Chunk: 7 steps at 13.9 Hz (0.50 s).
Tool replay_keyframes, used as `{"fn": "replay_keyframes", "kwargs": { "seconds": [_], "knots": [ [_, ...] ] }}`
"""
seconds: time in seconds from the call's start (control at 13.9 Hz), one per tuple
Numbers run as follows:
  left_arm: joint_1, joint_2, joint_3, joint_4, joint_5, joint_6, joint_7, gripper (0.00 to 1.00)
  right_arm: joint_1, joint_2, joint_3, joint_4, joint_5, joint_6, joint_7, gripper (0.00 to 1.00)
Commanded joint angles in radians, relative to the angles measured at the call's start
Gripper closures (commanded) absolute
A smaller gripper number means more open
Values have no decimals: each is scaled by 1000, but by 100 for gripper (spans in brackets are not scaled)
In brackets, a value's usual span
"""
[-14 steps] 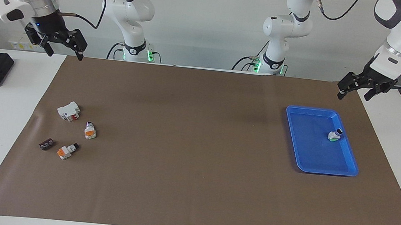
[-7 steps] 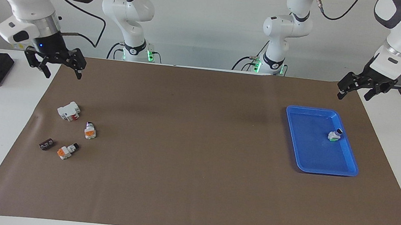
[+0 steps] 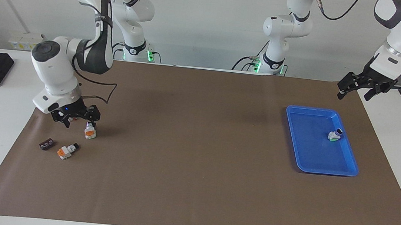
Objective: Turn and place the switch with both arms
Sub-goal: 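Reach the right gripper toward the orange-topped switch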
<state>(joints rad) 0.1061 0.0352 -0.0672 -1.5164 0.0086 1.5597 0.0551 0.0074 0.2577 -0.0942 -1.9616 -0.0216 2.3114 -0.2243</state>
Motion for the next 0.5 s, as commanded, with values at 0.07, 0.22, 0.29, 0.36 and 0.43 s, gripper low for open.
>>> {"fn": "replay_keyframes", "kwargs": {
  "seconds": [0.07,0.22,0.29,0.36,0.43],
  "knots": [
    [4,-29,-3,-33,13,-3,-9,0,-4,-14,4,-115,20,92,-38,0],
    [4,-29,-3,-31,13,-3,-9,0,-4,-8,4,-125,20,97,-120,0],
    [4,-29,-3,-31,13,-3,-9,0,-12,-2,2,-125,20,109,-150,0],
    [4,-29,-3,-31,13,-3,-9,0,-17,17,2,-126,20,138,-167,1],
    [4,-29,-3,-31,13,-3,-9,0,-18,32,2,-128,20,157,-180,2]
  ]
}}
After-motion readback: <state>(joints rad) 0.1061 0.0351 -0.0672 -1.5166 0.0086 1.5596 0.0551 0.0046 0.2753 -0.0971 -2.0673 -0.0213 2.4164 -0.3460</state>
